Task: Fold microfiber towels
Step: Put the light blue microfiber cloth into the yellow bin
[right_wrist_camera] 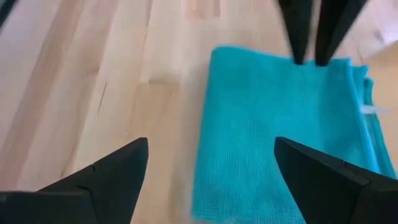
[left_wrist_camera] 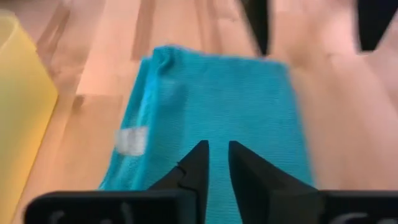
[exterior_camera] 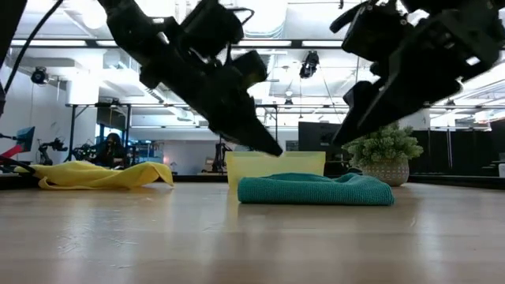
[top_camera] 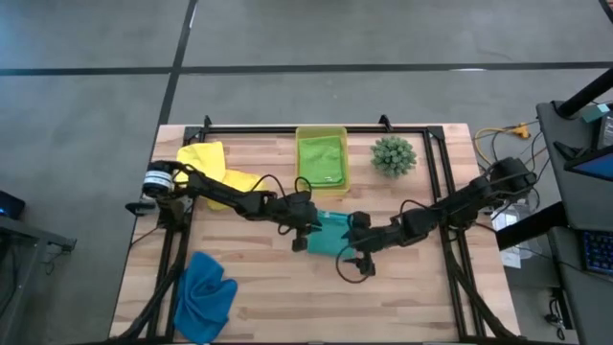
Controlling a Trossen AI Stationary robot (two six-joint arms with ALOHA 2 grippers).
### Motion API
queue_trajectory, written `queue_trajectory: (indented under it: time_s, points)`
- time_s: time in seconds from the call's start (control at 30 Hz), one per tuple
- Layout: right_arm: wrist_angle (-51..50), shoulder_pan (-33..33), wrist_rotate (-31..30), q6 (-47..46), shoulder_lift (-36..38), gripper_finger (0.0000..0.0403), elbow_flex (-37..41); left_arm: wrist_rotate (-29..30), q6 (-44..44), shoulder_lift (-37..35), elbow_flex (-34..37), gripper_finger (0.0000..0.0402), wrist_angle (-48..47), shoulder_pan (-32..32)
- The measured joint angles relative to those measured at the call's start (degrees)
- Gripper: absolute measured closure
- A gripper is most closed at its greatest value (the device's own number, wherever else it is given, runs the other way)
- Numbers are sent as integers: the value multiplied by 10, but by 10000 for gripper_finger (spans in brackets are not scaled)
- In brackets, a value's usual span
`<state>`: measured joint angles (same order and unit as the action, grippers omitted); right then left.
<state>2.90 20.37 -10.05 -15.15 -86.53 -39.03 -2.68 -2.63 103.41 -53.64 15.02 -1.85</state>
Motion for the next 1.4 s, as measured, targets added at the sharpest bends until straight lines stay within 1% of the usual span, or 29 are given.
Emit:
queue_trajectory:
  time_s: [0.07,0.13,0.23,0.33,0.37,0.43,0.5,0.6,0.8,0.97,1.03,1.1,1.3,1.4]
  points:
    - [0,3,0,0,-5,62,0,0,0,14,-9,383,0,6]
    - [-3,4,-1,-3,-9,62,0,2,-1,26,-17,396,1,13]
    - [-5,4,0,-2,-15,62,0,30,-4,47,-28,396,1,23]
    - [-6,4,2,13,-26,64,0,33,-24,68,-38,400,4,38]
    - [-7,4,13,18,-30,65,0,32,-37,76,-40,400,1,42]
    - [-6,4,32,22,-40,65,0,25,-52,95,-43,400,-3,46]
    - [-10,4,44,22,-52,65,0,-2,-62,109,-47,401,2,48]
    - [-9,4,46,22,-64,66,0,-27,-63,130,-52,401,5,49]
    - [-10,4,37,42,-82,73,0,-37,-100,145,-52,401,4,48]
    - [-17,7,18,59,-106,74,-3,-38,-102,145,-51,401,5,48]
    - [-21,14,1,62,-115,74,-3,-39,-105,146,-51,401,5,48]
    - [-24,26,-32,76,-118,74,-4,-39,-105,146,-51,401,5,48]
    - [-34,82,-175,132,-123,74,-5,-40,-107,146,-50,402,5,48]
    - [-55,118,-255,141,-125,74,-3,-40,-111,146,-50,402,5,48]
